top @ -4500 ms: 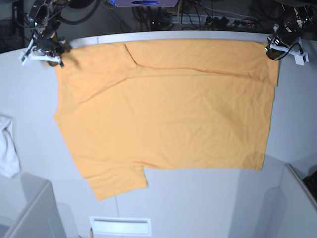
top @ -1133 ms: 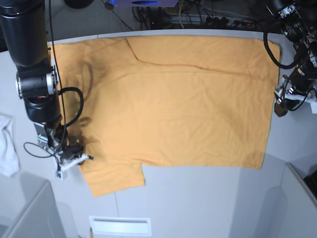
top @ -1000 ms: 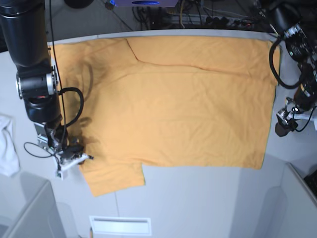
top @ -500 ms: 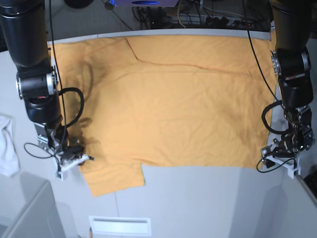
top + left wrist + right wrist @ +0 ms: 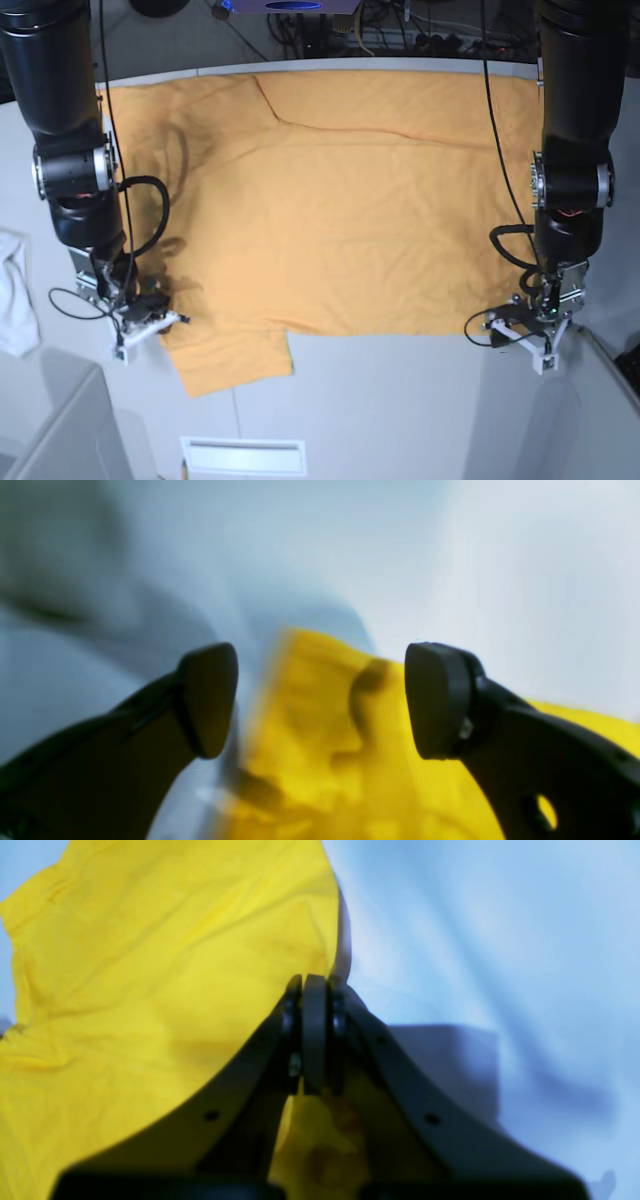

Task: Fold the T-shirt properly
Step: 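Grasp the hem corners with both grippers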

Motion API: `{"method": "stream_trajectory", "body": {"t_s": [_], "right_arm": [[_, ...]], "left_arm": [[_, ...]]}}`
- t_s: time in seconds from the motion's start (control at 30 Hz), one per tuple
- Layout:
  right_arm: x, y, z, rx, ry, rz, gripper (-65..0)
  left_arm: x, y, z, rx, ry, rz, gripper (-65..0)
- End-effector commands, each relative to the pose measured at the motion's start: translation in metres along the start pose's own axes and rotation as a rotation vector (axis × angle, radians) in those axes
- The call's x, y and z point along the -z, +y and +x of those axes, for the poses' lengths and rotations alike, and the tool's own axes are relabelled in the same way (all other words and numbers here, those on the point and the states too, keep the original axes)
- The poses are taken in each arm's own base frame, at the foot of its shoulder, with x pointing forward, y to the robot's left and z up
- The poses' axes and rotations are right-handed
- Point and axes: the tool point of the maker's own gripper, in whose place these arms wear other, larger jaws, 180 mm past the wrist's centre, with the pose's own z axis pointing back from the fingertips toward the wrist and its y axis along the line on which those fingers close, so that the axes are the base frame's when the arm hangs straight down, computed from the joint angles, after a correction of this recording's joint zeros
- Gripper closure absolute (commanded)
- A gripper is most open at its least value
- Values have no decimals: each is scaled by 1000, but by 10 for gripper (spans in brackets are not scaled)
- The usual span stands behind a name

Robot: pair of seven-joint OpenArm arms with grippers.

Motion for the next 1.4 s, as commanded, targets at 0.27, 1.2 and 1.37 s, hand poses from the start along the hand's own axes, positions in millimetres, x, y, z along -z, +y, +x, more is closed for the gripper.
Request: {"method": "stream_trajectory", "body": {"t_s": [0.27,1.2,1.37], "right_arm": [[-4,4,32,-1,-67,14,0],[-3,3,23,6,-57,14,0],[-2,3,21,6,-51,13,0]], "left_arm": [[-3,18,-4,-20,-24,27,-494],[-6,28,-12,-62,-10,26,-431],[-4,9,-5,-49,-37,-9,-189]]}}
